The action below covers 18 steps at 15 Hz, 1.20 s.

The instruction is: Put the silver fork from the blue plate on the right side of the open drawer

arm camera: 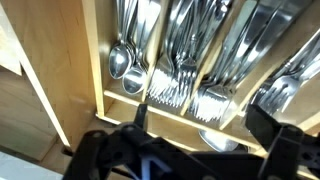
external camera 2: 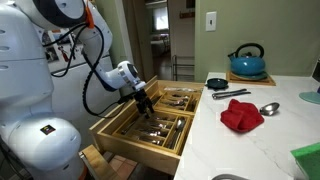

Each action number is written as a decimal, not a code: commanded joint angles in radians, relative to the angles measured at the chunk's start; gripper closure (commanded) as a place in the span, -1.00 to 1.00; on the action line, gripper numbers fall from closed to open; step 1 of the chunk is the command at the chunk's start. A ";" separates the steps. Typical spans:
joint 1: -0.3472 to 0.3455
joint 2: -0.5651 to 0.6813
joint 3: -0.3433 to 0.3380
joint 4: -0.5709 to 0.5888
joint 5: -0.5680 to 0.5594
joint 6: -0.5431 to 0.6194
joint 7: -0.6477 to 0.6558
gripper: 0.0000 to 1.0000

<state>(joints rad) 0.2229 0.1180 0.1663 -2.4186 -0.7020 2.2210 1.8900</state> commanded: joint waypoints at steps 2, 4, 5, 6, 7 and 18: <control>-0.043 -0.143 -0.018 -0.059 0.039 0.032 -0.238 -1.00; -0.061 -0.191 -0.028 -0.064 0.059 0.038 -0.362 -1.00; -0.070 -0.214 -0.033 -0.068 0.074 0.047 -0.432 -1.00; -0.080 -0.238 -0.041 -0.072 0.094 0.061 -0.501 -1.00; -0.088 -0.256 -0.047 -0.073 0.118 0.072 -0.574 -1.00; -0.129 -0.277 -0.039 -0.030 0.272 0.063 -0.903 -1.00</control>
